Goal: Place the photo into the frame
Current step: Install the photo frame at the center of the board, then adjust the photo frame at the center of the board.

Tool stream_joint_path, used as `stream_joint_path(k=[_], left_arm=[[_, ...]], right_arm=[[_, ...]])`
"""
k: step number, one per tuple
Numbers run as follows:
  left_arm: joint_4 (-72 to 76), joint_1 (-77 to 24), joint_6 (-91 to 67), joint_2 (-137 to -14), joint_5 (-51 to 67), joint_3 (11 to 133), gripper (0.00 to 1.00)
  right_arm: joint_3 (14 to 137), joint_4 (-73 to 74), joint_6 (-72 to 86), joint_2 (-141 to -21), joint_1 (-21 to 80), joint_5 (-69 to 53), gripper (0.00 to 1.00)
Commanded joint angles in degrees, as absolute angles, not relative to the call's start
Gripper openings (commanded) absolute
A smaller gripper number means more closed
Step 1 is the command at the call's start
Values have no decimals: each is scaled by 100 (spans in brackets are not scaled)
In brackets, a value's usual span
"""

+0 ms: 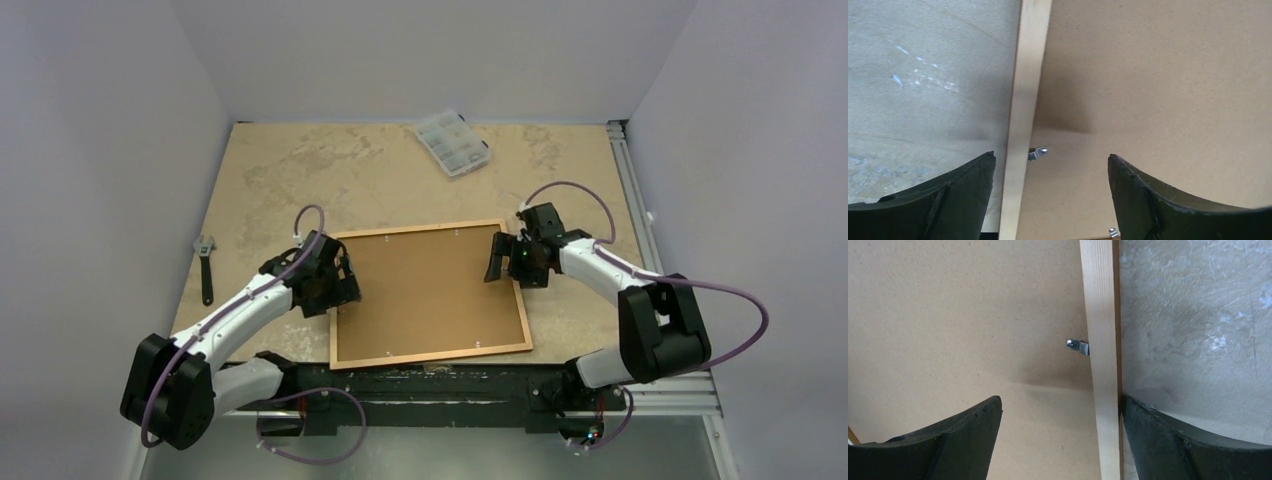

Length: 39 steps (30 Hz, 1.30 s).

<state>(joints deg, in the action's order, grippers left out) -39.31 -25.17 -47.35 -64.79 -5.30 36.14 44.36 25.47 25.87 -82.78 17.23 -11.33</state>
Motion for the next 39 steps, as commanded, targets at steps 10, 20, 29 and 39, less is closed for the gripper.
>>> stream_joint_path(k=[10, 20, 29, 39], left_arm=[[-3084, -2499, -4799, -7251, 351, 4033, 81], [-3851, -2145, -4051, -8198, 109, 5588, 82], [-4978, -2151, -3736, -6926, -990, 5692, 96], [-5134, -2453, -4330, -4487, -163, 4294, 100]], right_arm=[[3867, 2756, 2804, -7923, 2012, -1342, 85], [4563, 2203, 3410, -8770, 2908, -1274, 84], [4550, 2839, 3136, -8052, 2922, -923, 88], [3533, 3156, 3313, -6993, 2998, -1061, 86]])
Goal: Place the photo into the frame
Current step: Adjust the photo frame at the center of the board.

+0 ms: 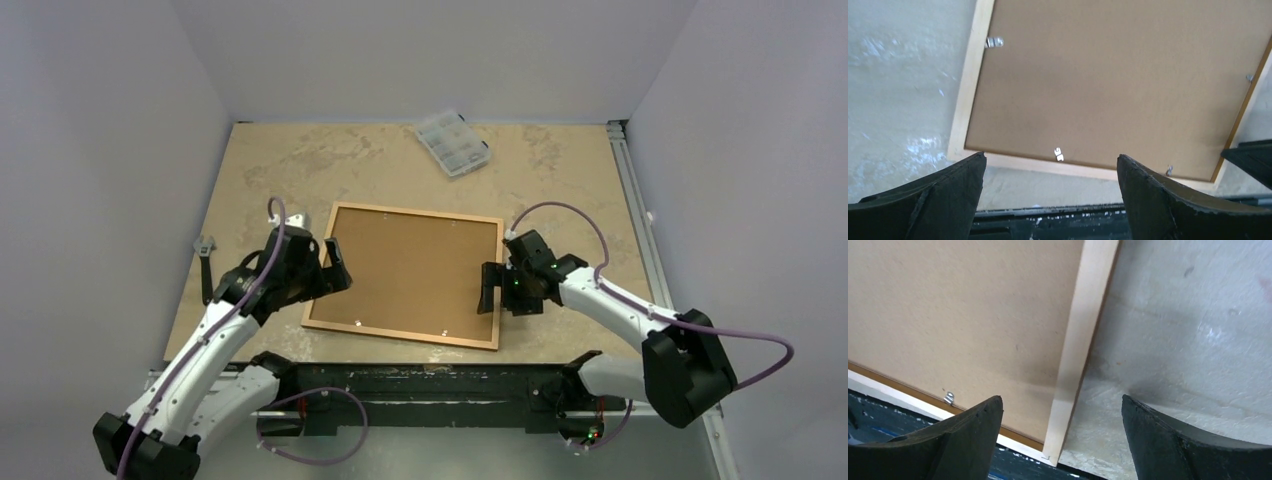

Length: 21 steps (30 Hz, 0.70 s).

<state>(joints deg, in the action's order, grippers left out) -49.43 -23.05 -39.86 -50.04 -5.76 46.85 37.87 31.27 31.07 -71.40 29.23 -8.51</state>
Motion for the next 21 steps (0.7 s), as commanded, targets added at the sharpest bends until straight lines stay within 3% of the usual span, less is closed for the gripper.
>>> stream_joint_path(k=[1, 12, 21], left_arm=[[-5143, -2492, -4408, -4319, -99, 4195, 100], [-4725, -2712, -4836, -3255, 684, 3281, 100], [-4244, -2859, -4834, -3017, 1016, 2842, 100]], right_arm=[[3516, 3088, 3345, -7061, 3036, -1092, 86], [4833, 2510, 3332, -8457, 3414, -757, 86], [4205, 2874, 3358, -7805, 3435, -718, 85]])
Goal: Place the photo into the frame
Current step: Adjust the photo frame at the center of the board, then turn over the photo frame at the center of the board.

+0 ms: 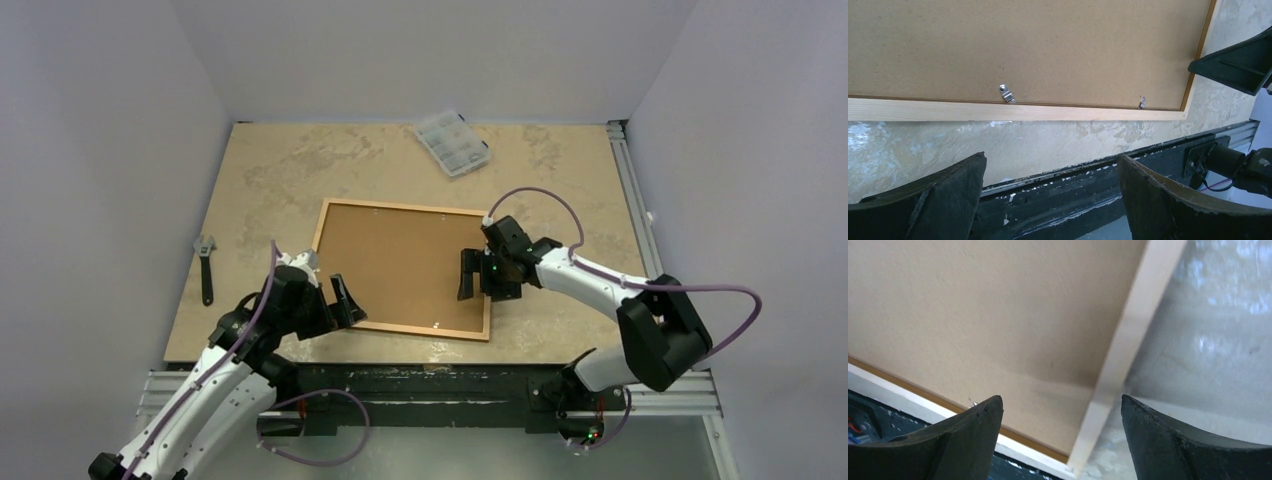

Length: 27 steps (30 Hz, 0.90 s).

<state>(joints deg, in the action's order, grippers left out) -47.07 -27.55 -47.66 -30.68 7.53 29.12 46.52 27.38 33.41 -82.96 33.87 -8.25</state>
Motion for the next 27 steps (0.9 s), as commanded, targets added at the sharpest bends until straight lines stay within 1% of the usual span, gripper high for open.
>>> stream_joint_path(k=[1, 4, 7, 13, 14, 15, 16, 17, 19, 22, 27], left_arm=[[-4203, -2883, -4810, -3041, 1034, 2832, 100], [-4044, -2972, -4704, -3224, 1067, 2849, 100], [-3843, -3165, -4587, -3483, 990, 2956, 100], [-3804, -3712, -4097, -4454, 467, 3709, 100], [-3849, -3826, -3989, -4623, 284, 3884, 100], [-3900, -3978, -3888, -4789, 85, 4056, 100], [-3961, -4170, -3780, -4954, -137, 4226, 100], [-4015, -4298, -3658, -5106, -355, 4382, 100], [-4084, -4563, -3426, -5400, -685, 4673, 99], [-4102, -4955, -3081, -5740, -1094, 5008, 97], [-3894, -5758, -2485, -6024, -1882, 5317, 98]], right_arm=[[4030, 2908, 3390, -7696, 3443, -735, 84], [3610, 2961, 3512, -7403, 3469, -793, 78], [3319, 2824, 3620, -7254, 3514, -875, 66], [3279, 2365, 3656, -7822, 3616, -949, 48], [3333, 2323, 3656, -7929, 3620, -949, 44], [3388, 2317, 3656, -8016, 3621, -940, 37], [3465, 2331, 3652, -8068, 3613, -940, 27], [3552, 2394, 3645, -8085, 3620, -922, 14], [3761, 2575, 3607, -8023, 3616, -866, 0], [4238, 3015, 3491, -7874, 3620, -836, 0], [5184, 3786, 3454, -7664, 3613, -835, 0]])
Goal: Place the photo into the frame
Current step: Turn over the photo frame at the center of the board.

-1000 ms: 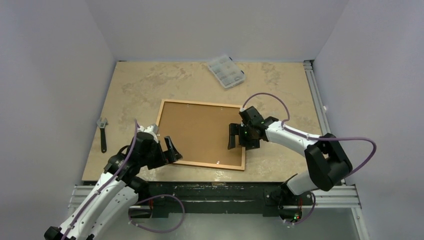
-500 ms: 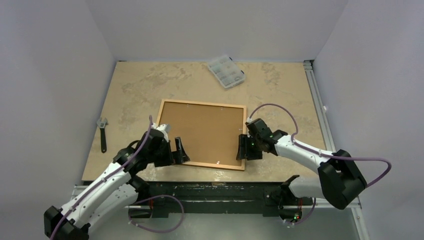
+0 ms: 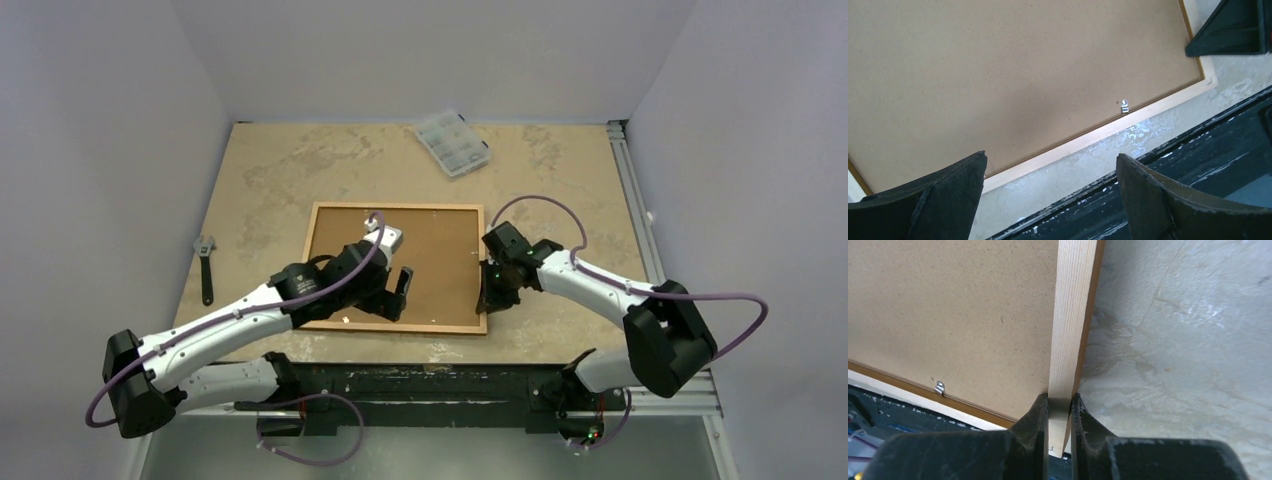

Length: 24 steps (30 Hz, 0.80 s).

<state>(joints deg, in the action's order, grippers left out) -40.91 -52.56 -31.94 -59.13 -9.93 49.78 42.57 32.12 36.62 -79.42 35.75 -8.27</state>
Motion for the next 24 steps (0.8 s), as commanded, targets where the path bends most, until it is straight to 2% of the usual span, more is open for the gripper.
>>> stream_joint_path(k=[1, 9, 20, 24], left_arm=[[-3864, -5934, -2384, -6046, -2059, 5351, 98], [-3703, -7351, -1795, -6429, -3460, 5485, 98], [-4075, -8320, -1910, -7753, -4875, 5910, 97], [-4540, -8332, -2330, -8306, -5329, 6141, 88]], right_arm=[[5374, 3909, 3445, -7640, 3620, -835, 0], [6420, 4555, 3452, -7655, 3613, -947, 0], [6877, 4886, 3496, -7544, 3611, -1099, 0], [6981, 4944, 3504, -7473, 3607, -1250, 0]])
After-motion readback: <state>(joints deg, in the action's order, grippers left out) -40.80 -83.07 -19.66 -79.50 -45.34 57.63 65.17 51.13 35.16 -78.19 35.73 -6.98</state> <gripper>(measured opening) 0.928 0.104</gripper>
